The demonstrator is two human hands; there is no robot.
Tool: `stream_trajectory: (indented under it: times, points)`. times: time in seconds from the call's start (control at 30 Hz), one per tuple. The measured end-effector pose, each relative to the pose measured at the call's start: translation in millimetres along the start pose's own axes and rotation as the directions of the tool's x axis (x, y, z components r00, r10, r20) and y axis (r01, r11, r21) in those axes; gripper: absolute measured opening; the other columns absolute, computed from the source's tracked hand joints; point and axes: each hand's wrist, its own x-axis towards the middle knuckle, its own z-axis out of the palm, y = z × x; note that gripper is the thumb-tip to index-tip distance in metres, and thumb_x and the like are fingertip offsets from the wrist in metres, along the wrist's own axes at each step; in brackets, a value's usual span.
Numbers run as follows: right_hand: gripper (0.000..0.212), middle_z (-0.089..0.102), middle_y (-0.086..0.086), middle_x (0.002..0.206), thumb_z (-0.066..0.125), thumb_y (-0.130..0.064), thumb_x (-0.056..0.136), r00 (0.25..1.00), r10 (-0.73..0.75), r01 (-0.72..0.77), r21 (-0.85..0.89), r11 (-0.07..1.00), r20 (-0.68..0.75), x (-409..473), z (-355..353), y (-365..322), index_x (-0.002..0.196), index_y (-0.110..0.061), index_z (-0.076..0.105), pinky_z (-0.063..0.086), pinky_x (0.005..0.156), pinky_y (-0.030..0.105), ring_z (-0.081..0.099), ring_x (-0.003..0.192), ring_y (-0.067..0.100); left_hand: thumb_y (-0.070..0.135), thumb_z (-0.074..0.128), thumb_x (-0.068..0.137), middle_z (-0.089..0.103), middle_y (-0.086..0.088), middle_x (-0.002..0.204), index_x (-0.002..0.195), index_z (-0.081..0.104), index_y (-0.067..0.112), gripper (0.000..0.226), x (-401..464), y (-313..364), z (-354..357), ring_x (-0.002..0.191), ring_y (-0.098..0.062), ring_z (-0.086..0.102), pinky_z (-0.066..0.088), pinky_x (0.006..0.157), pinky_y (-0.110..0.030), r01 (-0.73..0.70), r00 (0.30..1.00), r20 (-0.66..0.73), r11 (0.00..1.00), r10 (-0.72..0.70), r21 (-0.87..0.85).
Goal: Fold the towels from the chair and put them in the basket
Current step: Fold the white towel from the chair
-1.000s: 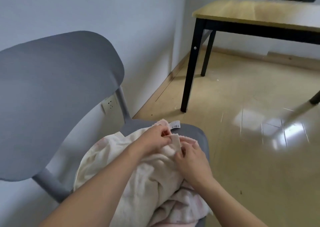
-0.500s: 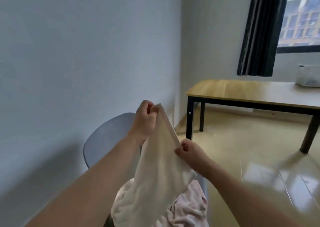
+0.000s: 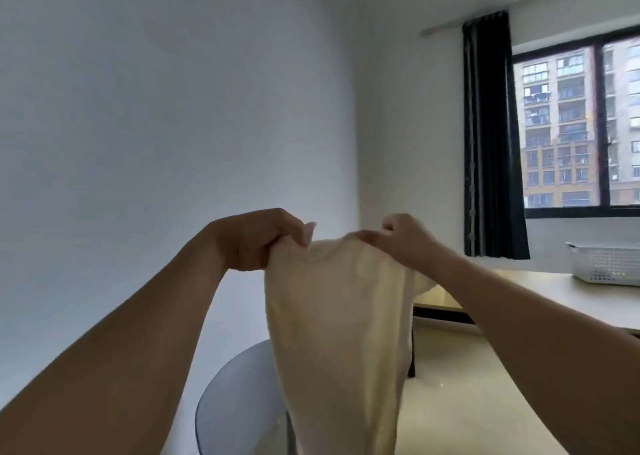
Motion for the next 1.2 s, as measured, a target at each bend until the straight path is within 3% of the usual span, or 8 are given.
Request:
stream_trajectory:
  times: [0.23,0.37,0.43,0.53,0.63,0.8,1.0,1.2]
  points:
    - [0.012,0.046,-0.006,0.068,0.051,-0.031,0.085,0.92,-0.252,0.391,-0.65,0.651,0.301,9.0,-72.5,-36.5,0.085,-0.021,0.044,0.045,0.063,0.034,0.053,0.07,0.023,0.005,0.049,0.07,0.048,-0.003,0.073,0.061,0.056,0.018,0.018,12.9,18.6,-25.5,0.064,-0.021,0.04,0.033,0.055,-0.029,0.236,0.928,-0.368,0.865,-0.065,0.443]
    - [0.018,0.053,-0.002,0.077,0.04,-0.018,0.09,0.971,-0.159,0.234,-0.82,0.522,0.176,21.6,-69.1,-21.5,0.09,-0.014,0.057,0.04,0.068,0.03,0.05,0.073,0.021,0.015,0.044,0.091,0.059,-0.004,0.092,0.093,0.06,0.013,0.016,43.3,7.3,-16.8,0.079,-0.022,0.056,0.044,0.061,-0.028,0.413,0.809,-0.583,0.628,0.079,0.659]
    - [0.027,0.064,0.006,0.096,0.04,-0.01,0.09,0.995,-0.083,0.086,-0.865,0.495,0.052,28.6,-61.7,-9.7,0.102,-0.01,0.064,0.043,0.07,0.031,0.059,0.08,0.024,0.027,0.04,0.096,0.056,-0.006,0.074,0.084,0.053,0.009,0.025,60.3,-2.8,-12.2,0.063,-0.022,0.052,0.041,0.057,-0.028,0.431,0.719,-0.685,0.694,0.122,0.576]
    - [0.031,0.067,0.011,0.102,0.039,-0.006,0.089,0.98,0.009,-0.153,-0.722,0.674,-0.199,40.1,-56.9,-3.6,0.106,-0.009,0.064,0.049,0.076,0.035,0.064,0.094,0.031,0.031,0.035,0.098,0.062,-0.014,0.064,0.081,0.054,0.002,0.039,83.4,0.6,0.1,0.05,-0.029,0.059,0.05,0.049,-0.031,0.152,0.676,-0.735,0.965,0.055,0.212]
    - [0.028,0.065,0.014,0.091,0.039,-0.006,0.088,0.875,0.197,-0.28,-0.132,0.951,-0.442,62.4,-61.5,-8.6,0.098,-0.01,0.065,0.056,0.072,0.039,0.066,0.084,0.034,0.037,0.036,0.1,0.068,-0.019,0.083,0.095,0.054,0.009,0.034,92.9,21.9,10.0,0.061,-0.035,0.067,0.06,0.061,-0.04,-0.177,0.668,-0.743,0.979,0.046,-0.099]
    - [0.029,0.063,0.007,0.093,0.041,-0.011,0.086,0.784,0.27,0.052,0.494,0.868,-0.558,74.5,-74.0,-36.3,0.094,-0.016,0.068,0.042,0.053,0.027,0.054,0.072,0.019,0.032,0.037,0.094,0.051,-0.009,0.082,0.075,0.055,0.016,0.031,90.9,37.8,0.3,0.076,-0.021,0.044,0.039,0.069,-0.035,-0.351,0.6,-0.777,0.935,0.19,-0.043]
    - [0.027,0.062,0.006,0.105,0.037,-0.023,0.086,0.718,0.269,0.034,0.418,0.908,-0.642,54.8,-69.5,-41.0,0.091,-0.021,0.063,0.046,0.09,0.043,0.051,0.096,0.026,0.032,0.043,0.089,0.042,-0.003,0.066,0.064,0.051,0.015,0.031,63.9,29.0,1.3,0.062,-0.024,0.039,0.03,0.06,-0.031,-0.362,0.558,-0.77,0.926,0.309,0.109]
    - [0.033,0.049,-0.001,0.067,0.03,-0.031,0.085,0.706,-0.131,-0.161,-0.338,0.927,-0.696,0.4,-48.0,-20.7,0.059,-0.018,0.046,0.034,0.091,0.043,0.043,0.077,0.023,0.036,0.043,0.09,0.044,0.001,0.071,0.07,0.048,0.013,0.031,36.3,0.5,24.1,0.073,-0.022,0.045,0.042,0.067,-0.035,-0.267,0.475,-0.862,0.962,0.18,0.053]
